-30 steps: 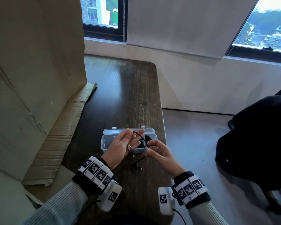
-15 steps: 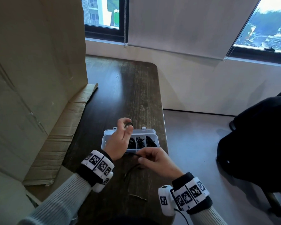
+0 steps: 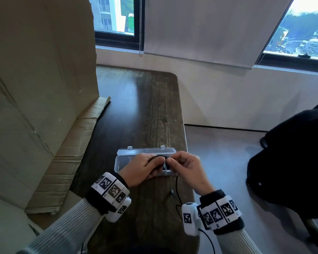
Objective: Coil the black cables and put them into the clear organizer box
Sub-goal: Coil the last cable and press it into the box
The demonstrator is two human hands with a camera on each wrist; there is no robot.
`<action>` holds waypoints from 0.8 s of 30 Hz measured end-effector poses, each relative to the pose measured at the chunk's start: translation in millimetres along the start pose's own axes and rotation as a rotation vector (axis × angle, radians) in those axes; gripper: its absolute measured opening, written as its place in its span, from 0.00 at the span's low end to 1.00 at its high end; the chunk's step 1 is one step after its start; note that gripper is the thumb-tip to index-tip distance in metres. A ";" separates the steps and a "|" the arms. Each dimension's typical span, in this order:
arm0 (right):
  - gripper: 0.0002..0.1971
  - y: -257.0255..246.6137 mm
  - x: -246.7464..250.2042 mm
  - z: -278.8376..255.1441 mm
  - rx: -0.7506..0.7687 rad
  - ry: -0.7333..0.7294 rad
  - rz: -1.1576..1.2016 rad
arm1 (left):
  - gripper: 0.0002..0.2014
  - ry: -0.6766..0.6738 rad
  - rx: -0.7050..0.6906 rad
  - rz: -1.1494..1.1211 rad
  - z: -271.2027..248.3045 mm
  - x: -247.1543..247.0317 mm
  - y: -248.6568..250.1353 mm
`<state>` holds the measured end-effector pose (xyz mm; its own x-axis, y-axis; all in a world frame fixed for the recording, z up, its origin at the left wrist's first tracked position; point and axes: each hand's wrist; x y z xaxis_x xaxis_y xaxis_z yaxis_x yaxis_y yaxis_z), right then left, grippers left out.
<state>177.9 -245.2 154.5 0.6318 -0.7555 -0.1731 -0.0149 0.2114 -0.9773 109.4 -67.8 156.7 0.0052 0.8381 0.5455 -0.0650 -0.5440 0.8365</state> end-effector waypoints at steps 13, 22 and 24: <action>0.09 25.0 -12.6 -11.3 -0.072 -0.115 -0.118 | 0.25 0.509 0.260 -0.644 7.7 24.3 2.3; 0.11 21.9 -26.7 -19.0 -0.220 -0.300 -0.325 | 0.13 0.530 0.329 -0.620 12.9 20.8 -4.3; 0.08 13.0 -28.3 -19.8 -0.174 -0.288 -0.375 | 0.14 0.488 0.233 -0.175 10.9 16.3 -18.4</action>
<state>144.5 -233.3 144.2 0.8064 -0.5526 0.2108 0.1408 -0.1669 -0.9759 121.5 -44.6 150.8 -0.4694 0.8076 0.3571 0.1173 -0.3438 0.9317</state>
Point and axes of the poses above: each hand's wrist, its own z-axis towards the middle knuckle, its own x-axis out of the back of the hand, y = z × x, and after that the axes turned 15 degrees about z, right-handed
